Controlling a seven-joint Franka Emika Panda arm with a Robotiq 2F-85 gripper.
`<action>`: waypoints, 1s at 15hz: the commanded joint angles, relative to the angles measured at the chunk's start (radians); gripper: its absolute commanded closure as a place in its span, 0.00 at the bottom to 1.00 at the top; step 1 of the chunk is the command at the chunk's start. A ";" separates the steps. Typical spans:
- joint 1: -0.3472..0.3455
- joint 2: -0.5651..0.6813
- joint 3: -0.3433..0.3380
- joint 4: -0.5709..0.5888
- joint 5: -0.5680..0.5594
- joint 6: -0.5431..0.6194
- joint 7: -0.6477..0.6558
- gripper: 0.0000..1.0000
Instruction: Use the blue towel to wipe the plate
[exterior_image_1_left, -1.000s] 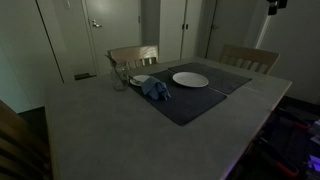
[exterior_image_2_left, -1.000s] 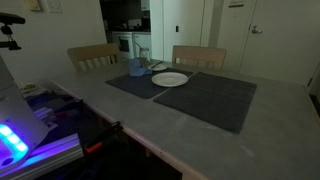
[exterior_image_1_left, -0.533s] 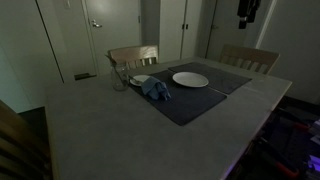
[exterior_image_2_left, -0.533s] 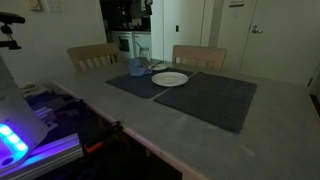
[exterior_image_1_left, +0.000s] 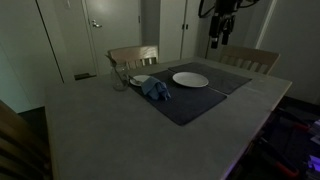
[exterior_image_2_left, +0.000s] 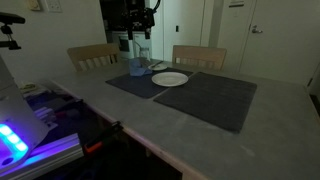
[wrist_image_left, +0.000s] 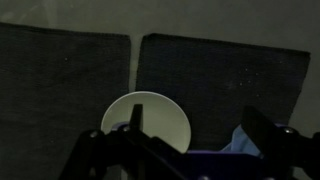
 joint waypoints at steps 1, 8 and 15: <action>0.016 0.084 0.034 0.037 0.065 0.092 0.018 0.00; 0.008 0.058 0.041 0.017 0.053 0.082 0.012 0.00; 0.025 0.099 0.068 0.040 0.056 0.118 0.060 0.00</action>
